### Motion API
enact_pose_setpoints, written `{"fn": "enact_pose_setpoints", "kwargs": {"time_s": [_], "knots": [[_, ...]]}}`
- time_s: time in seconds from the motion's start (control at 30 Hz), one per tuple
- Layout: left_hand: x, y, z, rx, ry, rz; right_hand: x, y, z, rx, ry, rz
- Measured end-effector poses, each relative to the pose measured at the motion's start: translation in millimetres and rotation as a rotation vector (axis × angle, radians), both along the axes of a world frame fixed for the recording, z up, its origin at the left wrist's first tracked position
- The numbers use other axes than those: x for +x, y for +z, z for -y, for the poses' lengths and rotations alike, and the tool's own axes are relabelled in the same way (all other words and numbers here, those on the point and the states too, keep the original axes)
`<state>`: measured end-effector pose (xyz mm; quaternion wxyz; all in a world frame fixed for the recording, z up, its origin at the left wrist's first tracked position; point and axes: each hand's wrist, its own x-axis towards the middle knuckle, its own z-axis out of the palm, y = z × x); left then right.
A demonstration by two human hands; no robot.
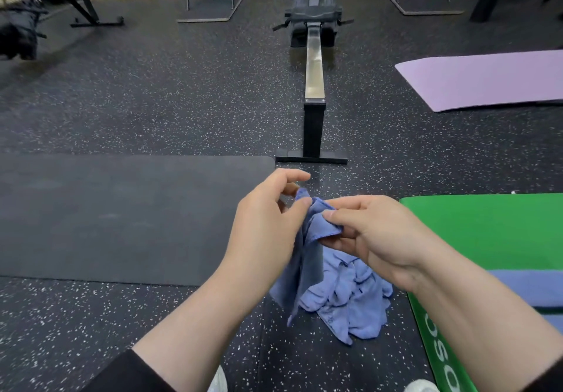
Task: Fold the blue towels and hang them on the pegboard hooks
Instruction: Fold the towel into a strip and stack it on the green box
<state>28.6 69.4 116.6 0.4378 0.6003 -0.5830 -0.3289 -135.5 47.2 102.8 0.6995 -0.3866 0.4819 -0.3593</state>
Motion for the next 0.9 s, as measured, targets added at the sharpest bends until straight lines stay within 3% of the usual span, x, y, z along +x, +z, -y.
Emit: {"fn": "enact_pose_setpoints", "kwargs": {"time_s": [0.33,0.5,0.6,0.67,0.8,0.9], "knots": [[-10.1,-2.1,-5.3,0.020,-0.092,0.019,5.9,11.5,-1.8,0.009,-0.040,0.232],[-11.6,2.3,-9.0,0.072,-0.117,-0.115,1.9,9.7,-0.8,-0.101,-0.053,-0.039],[-3.6,-0.5,-2.6,-0.004,-0.020,-0.110,-2.4,14.0,0.1,-0.335,-0.027,-0.517],[3.9,-2.4,3.2,0.013,-0.052,-0.019,-5.7,22.2,-0.4,-0.492,0.079,-0.735],[10.5,-7.5,4.3,0.124,-0.282,0.204,-12.1,39.4,-6.5,-0.648,0.209,-0.795],[11.1,-12.0,0.5,0.237,-0.427,0.175,-16.3,50.7,-14.1,-0.730,0.212,-0.773]]}}
